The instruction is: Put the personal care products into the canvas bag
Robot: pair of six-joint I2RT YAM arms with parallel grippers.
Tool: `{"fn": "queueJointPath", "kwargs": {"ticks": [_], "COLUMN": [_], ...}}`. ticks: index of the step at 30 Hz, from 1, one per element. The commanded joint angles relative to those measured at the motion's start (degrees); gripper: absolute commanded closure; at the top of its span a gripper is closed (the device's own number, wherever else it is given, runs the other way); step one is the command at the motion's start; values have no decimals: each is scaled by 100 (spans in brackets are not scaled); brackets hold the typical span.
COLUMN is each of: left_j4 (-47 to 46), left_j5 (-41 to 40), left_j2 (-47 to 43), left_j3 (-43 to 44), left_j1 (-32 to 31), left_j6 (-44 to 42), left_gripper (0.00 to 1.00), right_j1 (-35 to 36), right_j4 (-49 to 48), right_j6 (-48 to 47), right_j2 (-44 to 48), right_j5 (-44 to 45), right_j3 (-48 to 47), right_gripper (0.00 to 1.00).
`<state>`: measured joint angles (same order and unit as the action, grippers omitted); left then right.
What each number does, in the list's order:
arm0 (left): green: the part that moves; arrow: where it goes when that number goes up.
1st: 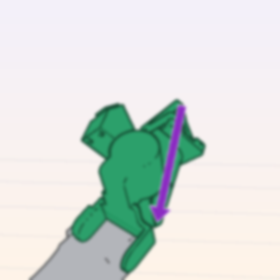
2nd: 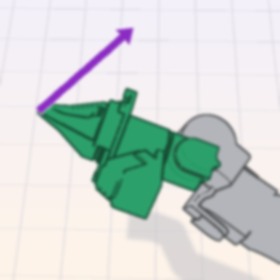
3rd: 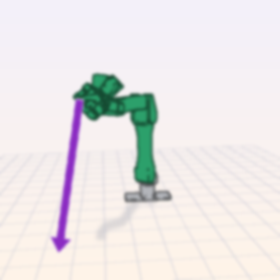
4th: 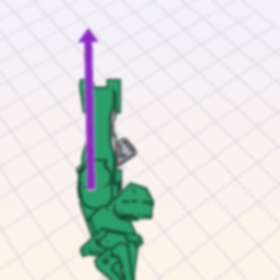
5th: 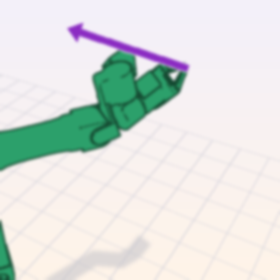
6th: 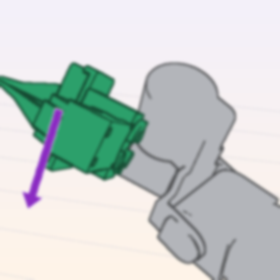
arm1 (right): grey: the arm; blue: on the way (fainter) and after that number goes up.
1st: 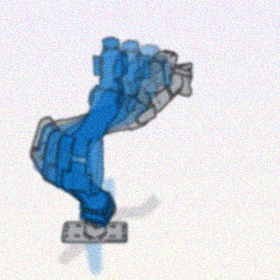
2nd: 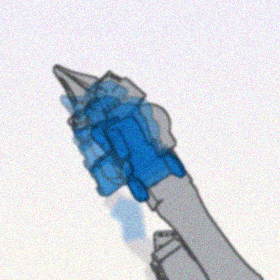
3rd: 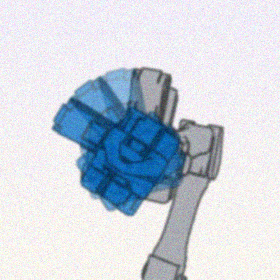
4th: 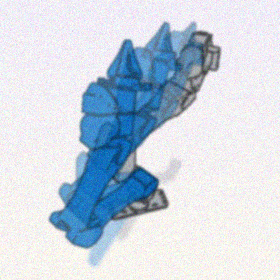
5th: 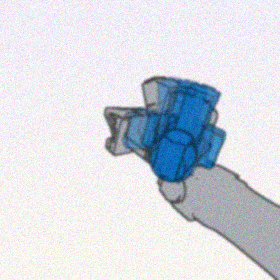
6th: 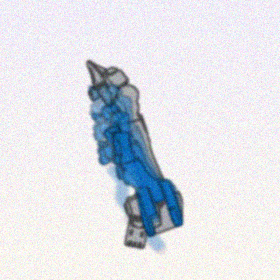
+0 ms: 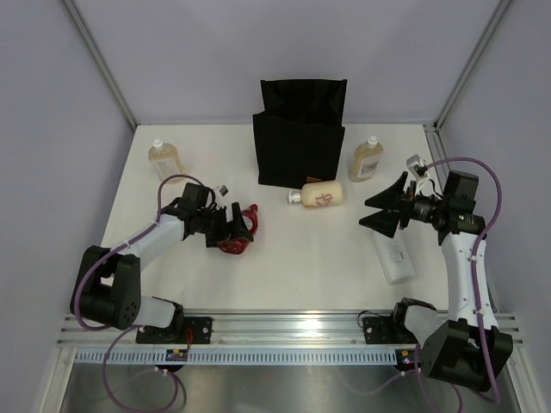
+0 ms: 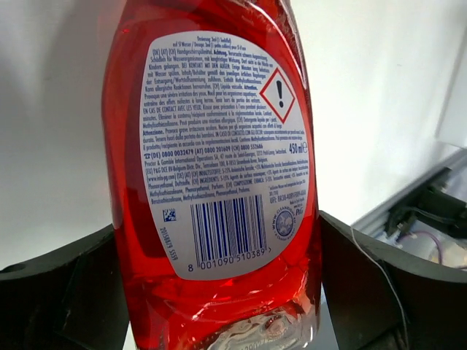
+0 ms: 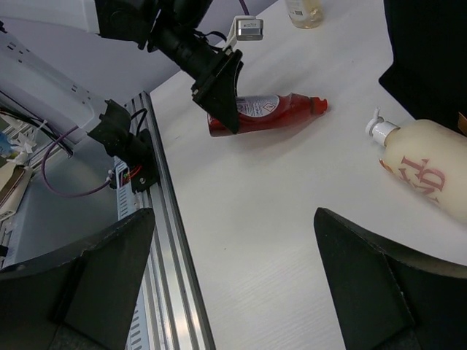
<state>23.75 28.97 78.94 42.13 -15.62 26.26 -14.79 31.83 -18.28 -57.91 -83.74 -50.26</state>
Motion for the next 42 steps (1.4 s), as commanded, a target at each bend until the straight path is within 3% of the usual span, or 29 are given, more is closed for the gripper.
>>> {"fn": "queueJointPath", "kwargs": {"ticks": [1, 4, 6, 7, 8, 10, 13, 17, 24, 31, 37, 42], "left_j4": [-739, -871, -881, -846, -819, -714, -530, -424, -634, -889, -1038, -1276], "left_j5": [1153, 1575, 1777, 1813, 1857, 2024, 2174, 2288, 2508, 2684, 2789, 2824], "left_j2": [-186, -124, -107, -98, -98, -72, -45, -71, -80, -36, -19, -1], "left_j3": [6, -64, -100, -108, -108, -117, -108, -187, -372, -443, -372, -363], "left_j1": [-12, -20, -29, -38, -38, -38, -47, -56, -56, -56, -56, -56], "left_j6": [10, 212, 336, 353, 379, 388, 371, 344, 546, 749, 942, 1126], "left_gripper": [100, 100, 100, 100, 100, 100, 100, 100, 100, 100, 100, 100], "right_j1": [-33, -24, 98, 499, 825, 1841, 2654, 4295, 6090, 6523, 6603, 6603], "right_j4": [24, 77, 917, 1391, 2170, 2231, 1520, 748, -1248, -3076, -3051, -3315], "right_j6": [-123, -219, -1243, -2683, -3350, -4188, -4761, -4843, -3860, -3331, -3874, -3665], "right_j2": [-36, -54, -45, -54, -89, -115, -220, -1262, -2671, -3278, -3745, -4070], "right_j5": [-889, -801, -382, -145, 502, 1147, 2123, 3362, 4893, 5623, 5282, 5176], "right_j3": [-186, -151, -360, -492, -607, -687, -599, -1046, -1486, -916, -1039, -1100], "right_gripper": [1, 1, 1, 0, 0, 1, 1, 0, 0, 1, 1, 4]}}
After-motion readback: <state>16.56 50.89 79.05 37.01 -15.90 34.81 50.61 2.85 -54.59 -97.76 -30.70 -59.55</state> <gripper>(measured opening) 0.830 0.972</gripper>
